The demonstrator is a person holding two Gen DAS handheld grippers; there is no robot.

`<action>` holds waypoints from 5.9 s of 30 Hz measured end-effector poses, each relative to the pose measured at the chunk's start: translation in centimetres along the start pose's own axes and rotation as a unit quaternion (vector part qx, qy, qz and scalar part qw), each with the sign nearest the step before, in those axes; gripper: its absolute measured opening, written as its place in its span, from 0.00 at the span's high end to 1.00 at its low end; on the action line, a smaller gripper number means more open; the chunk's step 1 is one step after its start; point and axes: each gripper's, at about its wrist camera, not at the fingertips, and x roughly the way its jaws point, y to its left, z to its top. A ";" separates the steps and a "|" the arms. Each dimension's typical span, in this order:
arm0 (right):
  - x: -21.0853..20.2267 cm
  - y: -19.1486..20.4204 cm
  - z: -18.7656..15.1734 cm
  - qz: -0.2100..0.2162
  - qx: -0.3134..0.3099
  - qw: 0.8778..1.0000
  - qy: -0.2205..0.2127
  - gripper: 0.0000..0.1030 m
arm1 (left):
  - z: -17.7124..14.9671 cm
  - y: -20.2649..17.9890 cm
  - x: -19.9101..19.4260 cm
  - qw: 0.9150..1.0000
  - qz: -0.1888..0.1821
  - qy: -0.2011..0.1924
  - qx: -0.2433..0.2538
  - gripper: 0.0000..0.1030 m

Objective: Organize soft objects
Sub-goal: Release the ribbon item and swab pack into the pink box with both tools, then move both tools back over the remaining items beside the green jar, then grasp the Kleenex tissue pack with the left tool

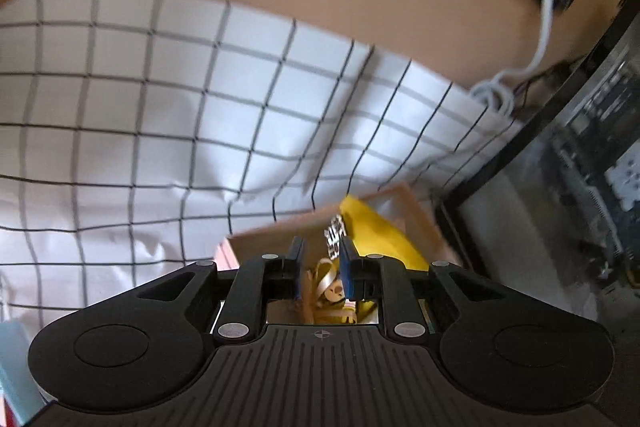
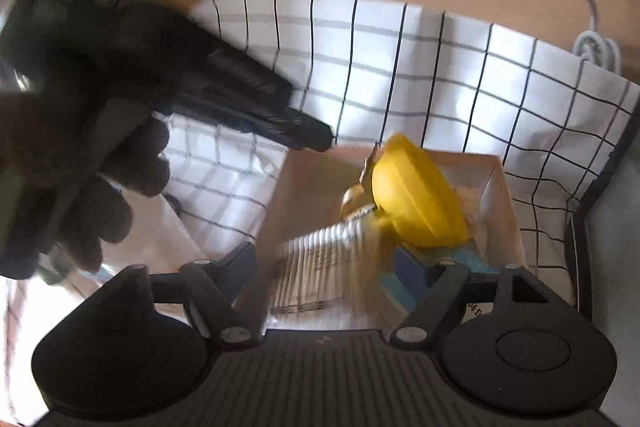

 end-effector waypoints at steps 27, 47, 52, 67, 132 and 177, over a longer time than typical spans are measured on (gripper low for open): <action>-4.0 8.4 6.6 -0.008 0.026 0.999 -0.020 0.33 | -17.8 9.8 -22.1 0.988 0.127 -0.053 -0.064 0.81; -0.2 23.9 15.6 0.055 -0.098 0.991 0.069 0.32 | -9.7 16.7 -28.0 0.988 0.051 -0.042 -0.140 0.81; 1.9 21.7 15.8 0.048 -0.101 0.990 0.091 0.28 | -4.7 16.1 -24.6 0.991 0.085 -0.016 -0.100 0.81; 5.5 12.8 12.6 0.033 -0.011 0.991 0.126 0.28 | -7.2 12.8 -9.3 0.973 0.026 0.217 -0.068 0.80; 16.2 26.3 4.8 -0.016 -0.224 0.935 0.275 0.85 | -24.0 11.6 -16.2 0.965 0.120 -0.069 -0.224 0.82; 4.1 9.6 -6.9 0.096 -0.027 0.985 0.144 0.33 | -18.5 4.2 -8.2 0.962 0.265 0.009 -0.066 0.42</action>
